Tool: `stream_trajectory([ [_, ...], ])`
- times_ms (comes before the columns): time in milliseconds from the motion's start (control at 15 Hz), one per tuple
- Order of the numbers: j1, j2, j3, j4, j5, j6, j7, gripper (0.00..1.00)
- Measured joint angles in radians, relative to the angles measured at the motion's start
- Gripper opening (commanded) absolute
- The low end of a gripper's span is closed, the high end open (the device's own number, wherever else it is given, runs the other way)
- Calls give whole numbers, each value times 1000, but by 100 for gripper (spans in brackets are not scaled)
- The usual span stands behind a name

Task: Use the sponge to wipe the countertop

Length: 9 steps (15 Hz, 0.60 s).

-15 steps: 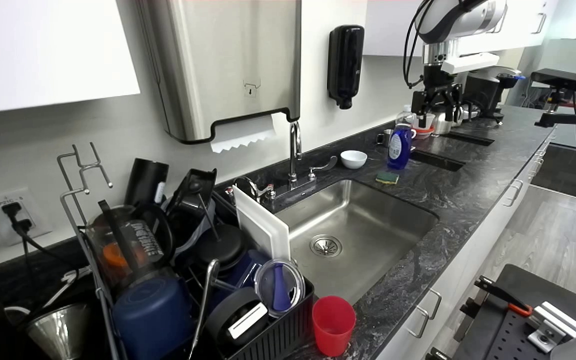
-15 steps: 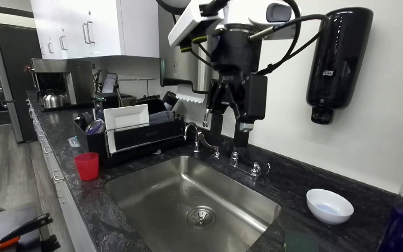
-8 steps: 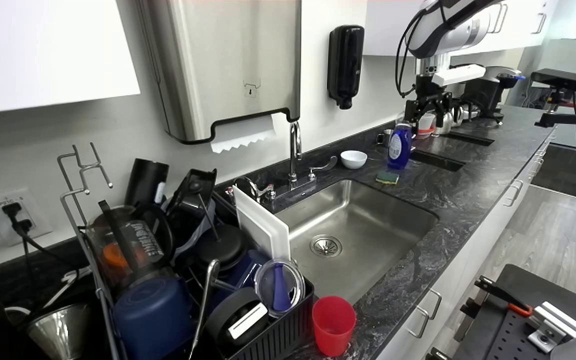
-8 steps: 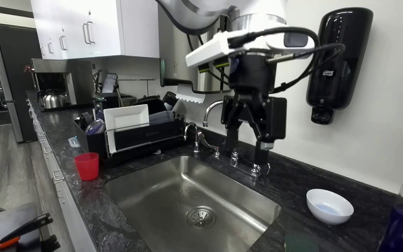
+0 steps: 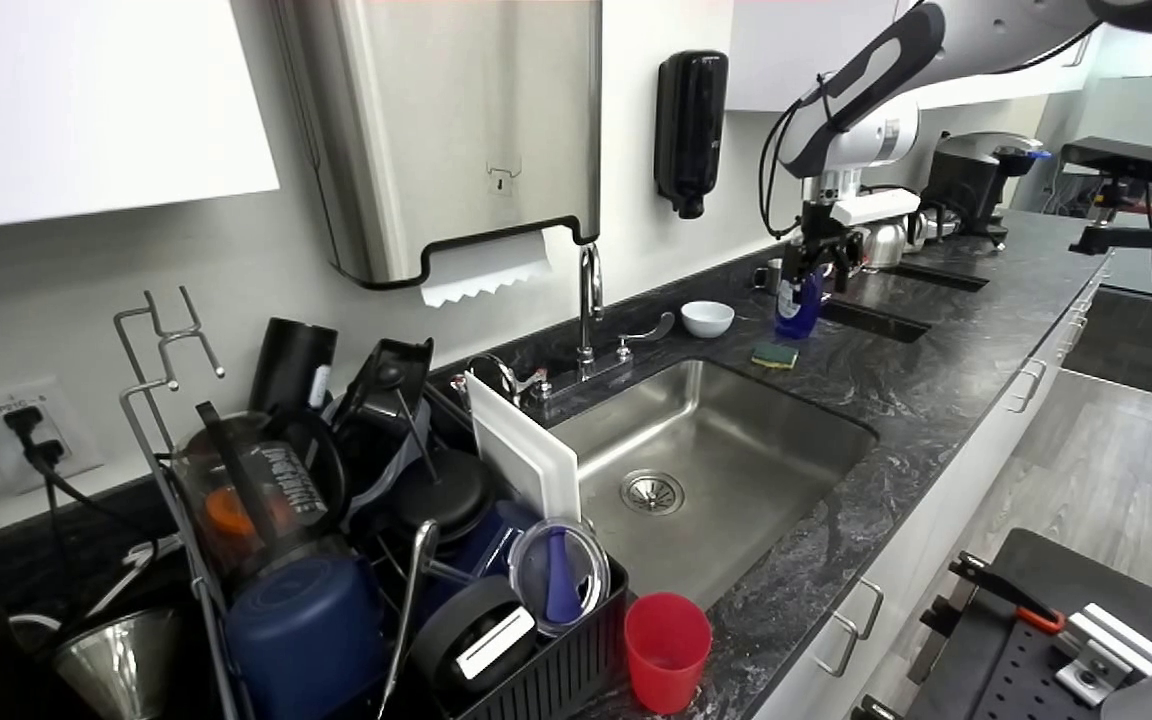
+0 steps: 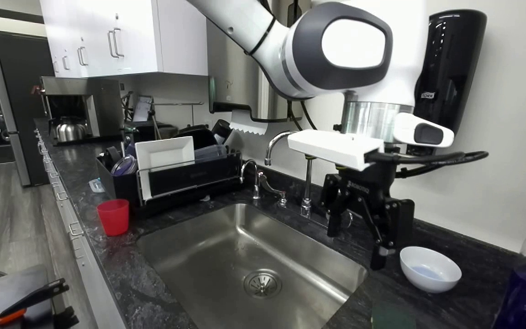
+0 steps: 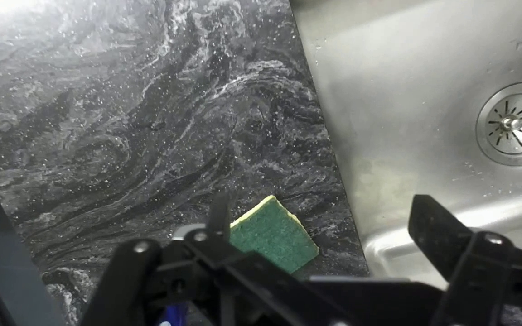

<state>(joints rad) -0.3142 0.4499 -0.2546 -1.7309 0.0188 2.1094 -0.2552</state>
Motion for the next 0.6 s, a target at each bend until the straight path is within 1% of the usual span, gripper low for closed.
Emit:
stream_trajectory([
  [333,-39,108,36,104,16,0,-8,100],
  [600,-68,193,47,179,20,-1,-8,100],
])
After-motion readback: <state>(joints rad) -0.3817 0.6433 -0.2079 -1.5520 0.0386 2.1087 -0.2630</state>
